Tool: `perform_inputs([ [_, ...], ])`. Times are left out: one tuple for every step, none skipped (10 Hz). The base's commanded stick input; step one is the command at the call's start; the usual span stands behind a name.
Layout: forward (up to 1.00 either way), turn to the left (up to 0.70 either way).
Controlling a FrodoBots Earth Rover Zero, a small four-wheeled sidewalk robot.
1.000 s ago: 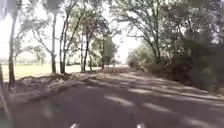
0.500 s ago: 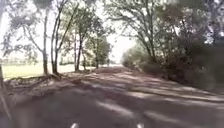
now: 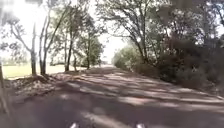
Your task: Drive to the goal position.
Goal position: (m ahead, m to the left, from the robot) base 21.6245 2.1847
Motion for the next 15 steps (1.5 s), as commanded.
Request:
perform_inputs([
  [0.68, 0.00],
  [0.68, 0.00],
  [0.68, 0.00],
  [0.68, 0.00],
  [0.68, 0.00],
  [0.68, 0.00],
  [0.68, 0.00],
  [0.68, 0.00],
  [0.68, 0.00],
  [0.66, 0.00],
  [0.67, 0.00],
  [0.67, 0.00],
  [0.67, 0.00],
  [0.67, 0.00],
  [0.67, 0.00],
])
